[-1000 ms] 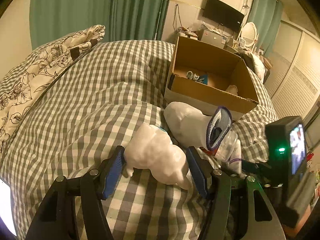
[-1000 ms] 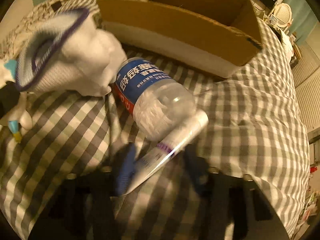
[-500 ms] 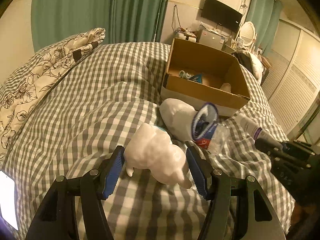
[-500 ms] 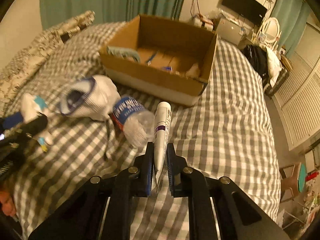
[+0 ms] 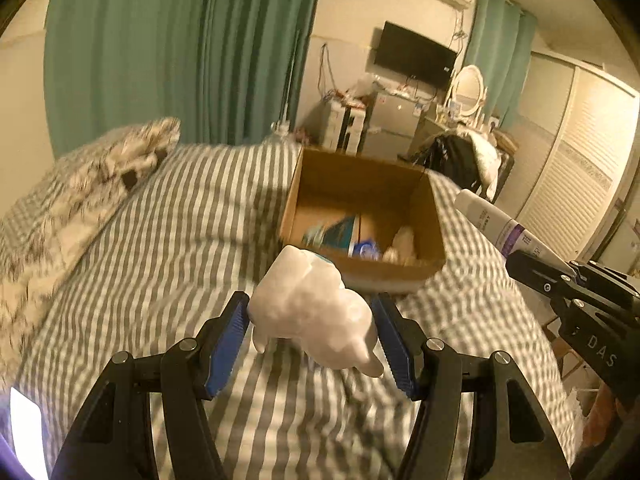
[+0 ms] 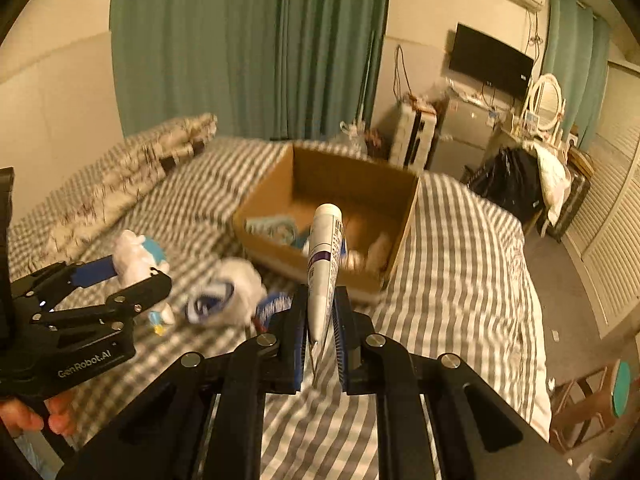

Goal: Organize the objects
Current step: 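Carry the toy figure and toothpaste tube into the box and open both tools, then grasp the white sock with purple cuff with the left tool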

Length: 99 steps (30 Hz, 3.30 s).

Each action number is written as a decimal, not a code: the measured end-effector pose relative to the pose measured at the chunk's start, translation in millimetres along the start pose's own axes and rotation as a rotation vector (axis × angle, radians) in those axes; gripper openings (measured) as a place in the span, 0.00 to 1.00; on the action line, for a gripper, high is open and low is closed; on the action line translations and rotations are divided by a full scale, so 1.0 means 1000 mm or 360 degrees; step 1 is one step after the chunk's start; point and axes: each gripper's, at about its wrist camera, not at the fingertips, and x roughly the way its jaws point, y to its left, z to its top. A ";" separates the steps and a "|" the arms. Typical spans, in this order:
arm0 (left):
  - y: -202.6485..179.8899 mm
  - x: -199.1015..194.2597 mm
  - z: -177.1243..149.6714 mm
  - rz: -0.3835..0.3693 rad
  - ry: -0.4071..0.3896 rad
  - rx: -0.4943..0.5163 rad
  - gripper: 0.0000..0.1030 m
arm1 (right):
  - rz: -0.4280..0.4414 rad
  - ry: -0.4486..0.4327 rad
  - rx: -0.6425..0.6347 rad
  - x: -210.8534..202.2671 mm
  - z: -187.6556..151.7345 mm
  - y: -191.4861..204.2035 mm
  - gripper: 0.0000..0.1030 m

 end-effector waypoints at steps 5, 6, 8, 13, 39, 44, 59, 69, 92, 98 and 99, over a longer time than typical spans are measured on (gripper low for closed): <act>-0.018 0.009 0.042 0.0008 -0.0081 0.0105 0.63 | 0.0014 -0.0102 -0.0012 -0.002 0.035 -0.012 0.11; -0.022 0.012 0.052 -0.0003 -0.0094 0.0118 0.63 | 0.0022 -0.0115 -0.0010 0.000 0.041 -0.015 0.11; -0.027 0.020 0.067 -0.0030 -0.0111 0.0136 0.63 | 0.0027 -0.0139 -0.0014 0.006 0.054 -0.020 0.11; -0.041 0.054 0.099 -0.0013 -0.0133 0.0197 0.63 | 0.0044 -0.0148 0.0000 0.038 0.082 -0.033 0.11; -0.040 0.168 0.107 0.0019 -0.0025 0.0199 0.96 | 0.0115 -0.0016 0.0216 0.158 0.085 -0.094 0.53; -0.037 0.124 0.117 0.0015 -0.0079 0.0172 0.96 | 0.0087 -0.0116 0.0224 0.110 0.094 -0.098 0.57; -0.036 -0.018 0.101 0.0086 -0.0274 0.0203 0.97 | 0.0012 -0.0352 0.0070 -0.045 0.090 -0.073 0.73; -0.024 -0.001 0.031 0.0209 -0.0170 0.0175 0.97 | -0.0007 -0.0250 0.0044 -0.028 0.036 -0.052 0.75; -0.022 0.099 -0.044 0.0145 0.0244 0.0164 0.25 | 0.0047 0.0252 0.0111 0.108 -0.065 -0.043 0.75; -0.007 0.061 -0.025 0.0185 0.0098 0.0117 0.24 | 0.0065 0.0263 0.0019 0.111 -0.057 -0.028 0.75; -0.005 0.058 -0.021 0.0197 0.0080 0.0116 0.24 | 0.0071 0.0257 -0.0003 0.111 -0.055 -0.025 0.75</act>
